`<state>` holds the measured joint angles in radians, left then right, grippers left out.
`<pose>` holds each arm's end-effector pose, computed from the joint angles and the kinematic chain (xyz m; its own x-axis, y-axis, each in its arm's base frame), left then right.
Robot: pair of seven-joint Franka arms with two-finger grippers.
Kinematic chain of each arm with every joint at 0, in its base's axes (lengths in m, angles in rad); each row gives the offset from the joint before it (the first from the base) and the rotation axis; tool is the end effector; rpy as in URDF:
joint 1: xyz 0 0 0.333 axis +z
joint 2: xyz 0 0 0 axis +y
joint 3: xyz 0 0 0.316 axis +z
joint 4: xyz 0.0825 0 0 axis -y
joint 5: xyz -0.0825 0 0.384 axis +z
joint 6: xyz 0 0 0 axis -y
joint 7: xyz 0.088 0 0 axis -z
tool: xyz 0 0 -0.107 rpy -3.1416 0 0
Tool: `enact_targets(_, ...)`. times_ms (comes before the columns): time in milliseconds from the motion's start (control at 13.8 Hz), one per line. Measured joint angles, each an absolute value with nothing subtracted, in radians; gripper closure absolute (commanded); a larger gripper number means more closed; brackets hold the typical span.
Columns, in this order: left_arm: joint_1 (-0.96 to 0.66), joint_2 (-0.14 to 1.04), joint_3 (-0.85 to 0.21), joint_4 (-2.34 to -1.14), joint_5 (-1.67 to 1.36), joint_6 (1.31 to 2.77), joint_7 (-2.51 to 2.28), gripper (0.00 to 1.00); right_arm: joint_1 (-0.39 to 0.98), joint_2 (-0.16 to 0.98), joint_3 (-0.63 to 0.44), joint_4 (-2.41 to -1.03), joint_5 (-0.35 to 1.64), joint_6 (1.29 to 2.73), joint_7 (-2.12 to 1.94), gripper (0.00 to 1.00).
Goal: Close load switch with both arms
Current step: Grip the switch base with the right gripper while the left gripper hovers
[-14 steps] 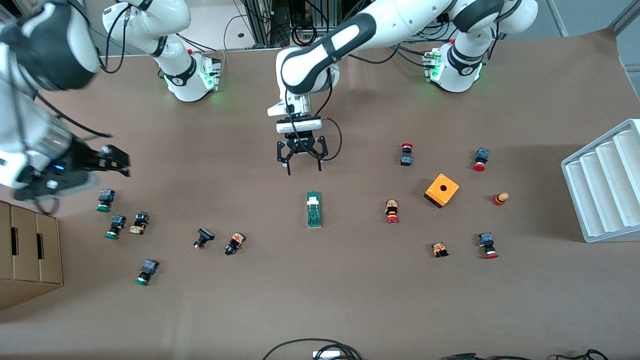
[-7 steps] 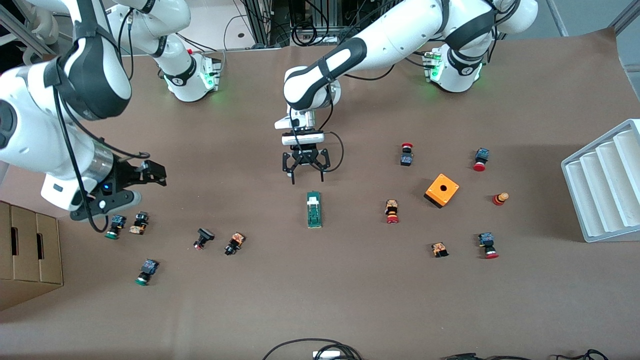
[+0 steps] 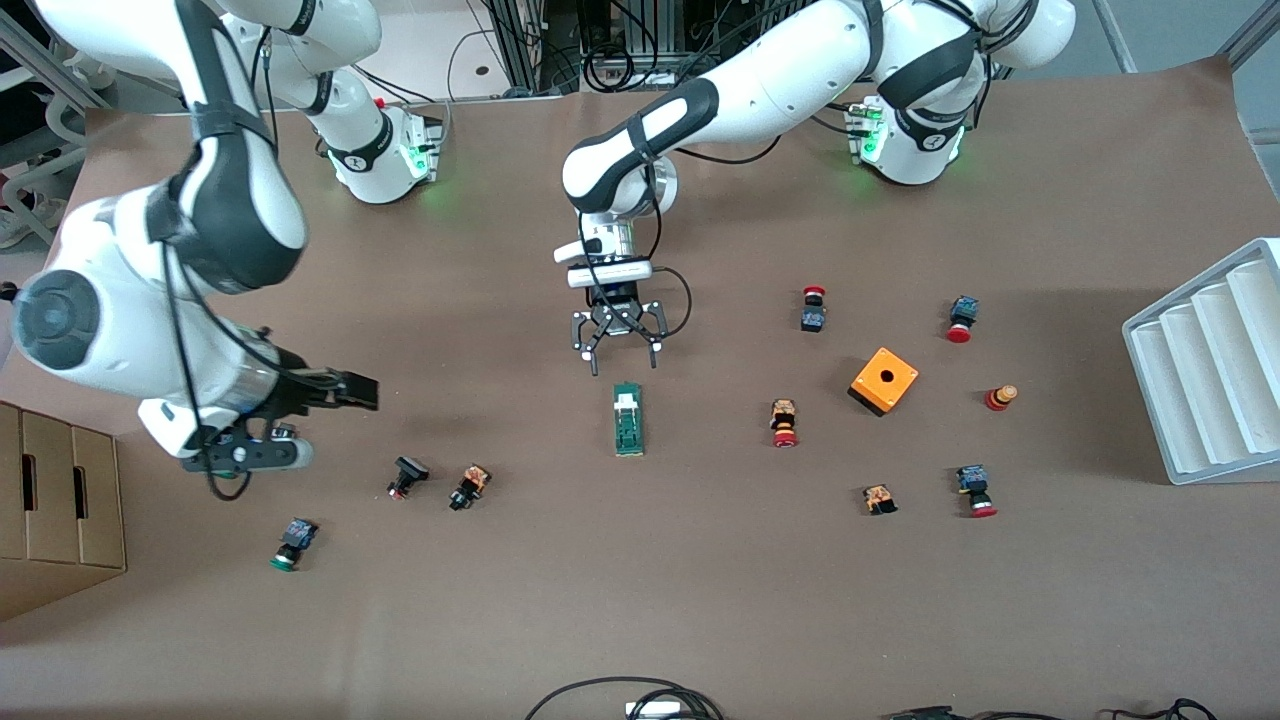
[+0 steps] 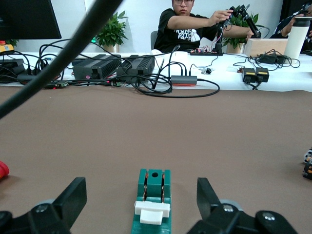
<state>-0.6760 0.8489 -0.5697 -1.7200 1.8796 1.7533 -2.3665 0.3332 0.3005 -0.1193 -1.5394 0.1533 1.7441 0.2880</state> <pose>0.3306 -0.5767 0.1622 0.3412 0.0378 0.9392 0.1146 -0.9934 -0.0016 0.6224 0.1579 0.4747 0.9876 -0.0981 -0.1226 -0.1084 -0.9908 -0.0809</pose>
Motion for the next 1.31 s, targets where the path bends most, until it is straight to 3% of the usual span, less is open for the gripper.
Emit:
enact_targets(508, -0.693, 0.902, -0.57, -1.72, 1.956, 1.706, -2.372, 0.0, 0.515, 0.413, -0.116, -1.496, 0.195, 1.917, 0.892, 0.0)
enact_targets(943, -0.693, 0.944, -0.57, -1.702, 2.032, 1.692, -2.419, 0.0, 0.563, 0.495, -0.116, -1.399, 0.3, 1.995, 1.349, 0.0)
enact_targets(1306, -0.693, 0.983, -0.569, -1.695, 2.089, 1.67, -2.472, 0.0, 0.64, 0.58, -0.118, -1.391, 0.321, 2.168, 1.76, 0.0)
